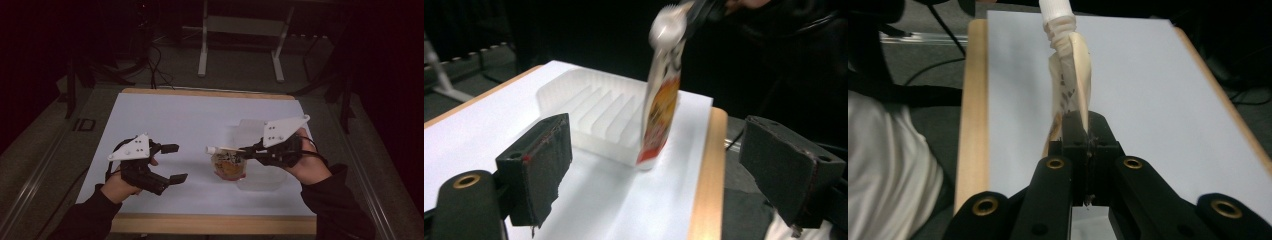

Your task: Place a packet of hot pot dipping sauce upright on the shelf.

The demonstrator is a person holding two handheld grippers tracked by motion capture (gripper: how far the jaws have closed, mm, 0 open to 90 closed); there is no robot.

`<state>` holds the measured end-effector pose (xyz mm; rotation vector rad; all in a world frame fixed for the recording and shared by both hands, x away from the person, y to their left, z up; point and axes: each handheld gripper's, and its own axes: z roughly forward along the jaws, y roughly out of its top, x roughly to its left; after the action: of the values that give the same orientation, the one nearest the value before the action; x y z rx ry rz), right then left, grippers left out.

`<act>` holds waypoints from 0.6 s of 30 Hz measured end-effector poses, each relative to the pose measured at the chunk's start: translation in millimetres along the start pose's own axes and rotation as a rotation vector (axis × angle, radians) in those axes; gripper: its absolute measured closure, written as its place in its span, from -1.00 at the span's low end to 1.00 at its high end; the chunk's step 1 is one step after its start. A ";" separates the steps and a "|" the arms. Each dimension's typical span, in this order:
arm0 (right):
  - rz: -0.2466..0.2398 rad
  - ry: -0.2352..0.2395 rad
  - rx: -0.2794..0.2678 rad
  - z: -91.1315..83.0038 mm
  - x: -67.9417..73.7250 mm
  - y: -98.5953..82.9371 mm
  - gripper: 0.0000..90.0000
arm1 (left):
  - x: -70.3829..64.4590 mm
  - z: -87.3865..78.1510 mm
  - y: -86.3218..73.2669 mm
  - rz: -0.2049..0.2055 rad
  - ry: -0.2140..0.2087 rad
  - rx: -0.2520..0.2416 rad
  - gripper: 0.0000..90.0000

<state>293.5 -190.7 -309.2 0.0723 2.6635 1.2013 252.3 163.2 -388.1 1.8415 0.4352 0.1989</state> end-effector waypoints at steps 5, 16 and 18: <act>-0.001 -0.036 -0.027 -9.1 -4.8 -2.5 0.99 | -0.9 4.1 -17.4 -0.017 0.024 0.008 -0.90; -0.021 -0.077 -0.038 -31.1 -17.0 -12.0 0.99 | -16.3 15.2 -65.9 -0.050 0.028 0.094 -0.92; -0.020 -0.075 -0.039 -33.6 -18.7 -13.4 0.99 | -16.3 15.2 -65.9 -0.050 0.028 0.094 -0.92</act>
<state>305.0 -226.8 -294.3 0.0825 2.5697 1.2187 229.8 160.2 -453.9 1.9191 0.5174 0.1730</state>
